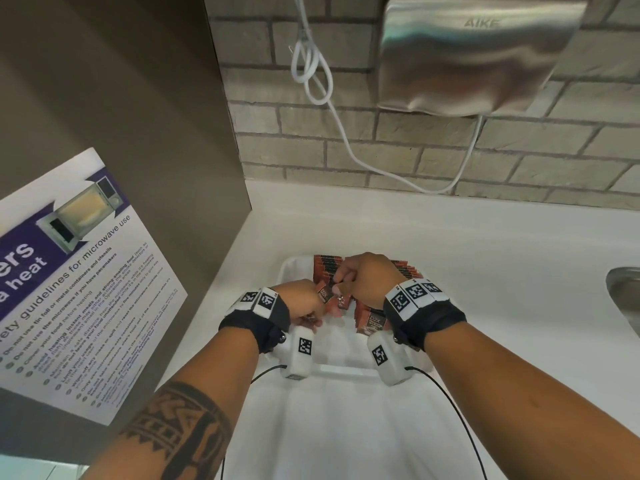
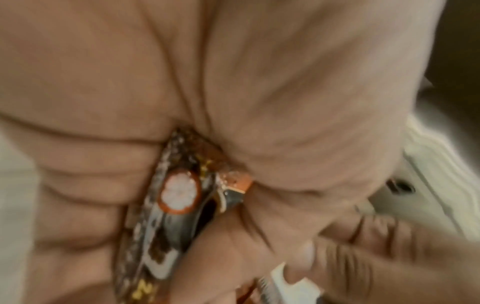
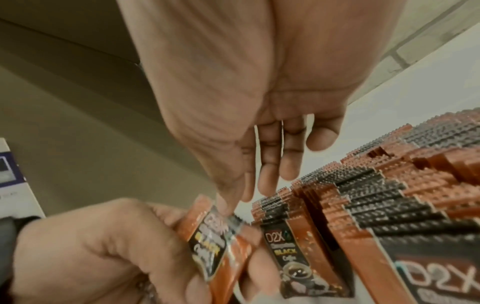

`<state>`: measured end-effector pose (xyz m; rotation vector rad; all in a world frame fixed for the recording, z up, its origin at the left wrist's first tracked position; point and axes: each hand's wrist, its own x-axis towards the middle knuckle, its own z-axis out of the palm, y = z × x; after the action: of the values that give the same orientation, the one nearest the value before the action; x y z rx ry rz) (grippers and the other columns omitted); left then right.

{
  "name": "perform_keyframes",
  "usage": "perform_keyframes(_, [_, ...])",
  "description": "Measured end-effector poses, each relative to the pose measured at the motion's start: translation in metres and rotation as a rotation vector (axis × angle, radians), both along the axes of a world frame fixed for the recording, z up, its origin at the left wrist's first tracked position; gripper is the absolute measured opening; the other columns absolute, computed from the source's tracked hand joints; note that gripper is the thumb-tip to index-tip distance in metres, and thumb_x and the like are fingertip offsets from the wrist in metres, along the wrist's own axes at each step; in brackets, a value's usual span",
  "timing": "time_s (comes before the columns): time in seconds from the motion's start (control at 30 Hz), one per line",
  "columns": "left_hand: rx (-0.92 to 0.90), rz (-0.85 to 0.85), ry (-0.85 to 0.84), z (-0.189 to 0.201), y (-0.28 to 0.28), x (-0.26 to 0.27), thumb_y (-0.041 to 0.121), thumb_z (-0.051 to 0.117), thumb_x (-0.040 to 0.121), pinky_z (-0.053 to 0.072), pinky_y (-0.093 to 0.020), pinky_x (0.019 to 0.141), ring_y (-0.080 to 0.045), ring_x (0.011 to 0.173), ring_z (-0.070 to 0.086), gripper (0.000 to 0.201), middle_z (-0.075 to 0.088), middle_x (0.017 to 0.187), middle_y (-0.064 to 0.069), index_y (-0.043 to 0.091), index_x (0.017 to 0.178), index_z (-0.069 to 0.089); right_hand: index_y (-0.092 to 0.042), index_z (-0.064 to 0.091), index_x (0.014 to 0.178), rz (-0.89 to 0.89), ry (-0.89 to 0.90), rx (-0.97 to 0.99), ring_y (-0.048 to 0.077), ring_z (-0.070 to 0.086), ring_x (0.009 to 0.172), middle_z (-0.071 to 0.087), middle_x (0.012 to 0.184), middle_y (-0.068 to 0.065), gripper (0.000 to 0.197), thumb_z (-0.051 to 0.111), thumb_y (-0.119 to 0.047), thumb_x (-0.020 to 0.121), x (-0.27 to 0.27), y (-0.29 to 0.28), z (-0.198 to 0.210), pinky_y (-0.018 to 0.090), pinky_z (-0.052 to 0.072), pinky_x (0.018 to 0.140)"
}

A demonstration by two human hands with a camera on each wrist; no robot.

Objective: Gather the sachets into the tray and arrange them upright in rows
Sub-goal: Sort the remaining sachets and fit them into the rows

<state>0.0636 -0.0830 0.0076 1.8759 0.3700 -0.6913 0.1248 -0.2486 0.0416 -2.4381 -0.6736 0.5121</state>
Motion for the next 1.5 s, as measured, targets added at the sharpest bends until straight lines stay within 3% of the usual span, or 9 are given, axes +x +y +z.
perform_keyframes(0.13, [-0.423, 0.084, -0.062, 0.01, 0.006, -0.009, -0.02, 0.055, 0.089, 0.063, -0.034, 0.075, -0.023, 0.088, 0.071, 0.036, 0.067, 0.115, -0.017, -0.003, 0.121, 0.059, -0.023, 0.073, 0.094, -0.046, 0.036, 0.082, 0.009, 0.067, 0.078, 0.072, 0.08, -0.009, 0.007, 0.069, -0.024, 0.089, -0.003, 0.001, 0.003, 0.021, 0.05, 0.068])
perform_keyframes(0.2, [-0.424, 0.082, -0.127, 0.013, 0.009, -0.011, -0.014, 0.065, 0.087, 0.062, -0.036, 0.082, -0.024, 0.097, 0.072, 0.034, 0.071, 0.111, -0.014, 0.001, 0.118, 0.063, -0.024, 0.074, 0.091, -0.078, 0.029, 0.114, 0.006, 0.062, 0.072, 0.068, 0.075, -0.012, 0.004, 0.071, -0.025, 0.089, -0.001, 0.0, 0.007, 0.02, 0.044, 0.062])
perform_keyframes(0.4, [-0.141, 0.205, -0.337, 0.013, 0.009, -0.013, 0.004, 0.088, 0.073, 0.062, -0.032, 0.077, -0.02, 0.087, 0.075, 0.029, 0.078, 0.092, -0.008, 0.006, 0.099, 0.076, -0.024, 0.074, 0.091, -0.101, 0.002, 0.12, -0.002, 0.055, 0.069, 0.063, 0.075, -0.016, 0.005, 0.074, -0.026, 0.087, 0.002, 0.0, 0.019, 0.015, 0.036, 0.058])
perform_keyframes(0.53, [0.238, 0.156, -0.332, 0.007, 0.01, -0.01, 0.029, 0.095, 0.064, 0.063, -0.035, 0.076, -0.021, 0.078, 0.076, 0.036, 0.078, 0.081, -0.003, 0.011, 0.089, 0.078, -0.02, 0.075, 0.09, -0.072, -0.06, 0.055, 0.002, 0.057, 0.074, 0.064, 0.078, -0.015, 0.006, 0.069, -0.021, 0.089, -0.001, 0.004, 0.018, 0.013, 0.037, 0.058])
perform_keyframes(0.67, [0.737, -0.019, -0.223, 0.008, 0.01, -0.008, 0.056, 0.086, 0.068, 0.04, -0.02, 0.051, -0.011, 0.055, 0.055, 0.054, 0.06, 0.063, 0.002, 0.009, 0.068, 0.059, -0.018, 0.075, 0.089, -0.062, -0.064, -0.053, 0.013, 0.065, 0.09, 0.072, 0.092, -0.005, 0.01, 0.066, -0.017, 0.088, -0.003, 0.006, 0.007, 0.024, 0.053, 0.075])
perform_keyframes(0.77, [0.69, -0.119, -0.16, 0.006, 0.003, -0.007, 0.049, 0.078, 0.08, 0.036, -0.022, 0.052, -0.01, 0.058, 0.05, 0.044, 0.056, 0.068, 0.001, 0.009, 0.07, 0.06, -0.021, 0.076, 0.085, -0.064, -0.071, -0.118, 0.016, 0.066, 0.089, 0.072, 0.09, -0.004, 0.011, 0.065, -0.018, 0.085, -0.001, 0.007, -0.002, 0.033, 0.057, 0.081])
perform_keyframes(0.97, [0.408, -0.261, -0.11, 0.005, -0.016, -0.004, 0.018, 0.065, 0.091, 0.042, -0.023, 0.061, -0.011, 0.053, 0.047, 0.023, 0.058, 0.065, 0.004, 0.014, 0.111, 0.076, -0.029, 0.077, 0.084, -0.054, -0.08, -0.244, 0.017, 0.067, 0.09, 0.073, 0.094, -0.006, 0.013, 0.065, -0.023, 0.085, 0.002, 0.014, -0.006, 0.036, 0.058, 0.083])
perform_keyframes(1.27, [0.412, -0.254, -0.06, -0.006, -0.017, 0.006, 0.022, 0.064, 0.094, 0.046, -0.022, 0.062, -0.01, 0.059, 0.052, 0.034, 0.06, 0.07, 0.004, 0.022, 0.128, 0.067, -0.029, 0.076, 0.083, -0.052, -0.007, -0.258, 0.012, 0.067, 0.089, 0.069, 0.085, -0.015, 0.015, 0.071, -0.015, 0.083, 0.01, 0.013, -0.008, 0.031, 0.058, 0.084])
perform_keyframes(1.5, [0.39, -0.194, -0.038, -0.013, -0.016, 0.007, 0.021, 0.067, 0.092, 0.043, -0.022, 0.057, -0.013, 0.055, 0.049, 0.029, 0.061, 0.065, 0.002, 0.02, 0.121, 0.072, -0.034, 0.067, 0.076, -0.023, -0.031, -0.217, 0.012, 0.066, 0.093, 0.057, 0.075, -0.02, 0.018, 0.07, -0.02, 0.087, 0.012, 0.012, -0.01, 0.031, 0.056, 0.087])
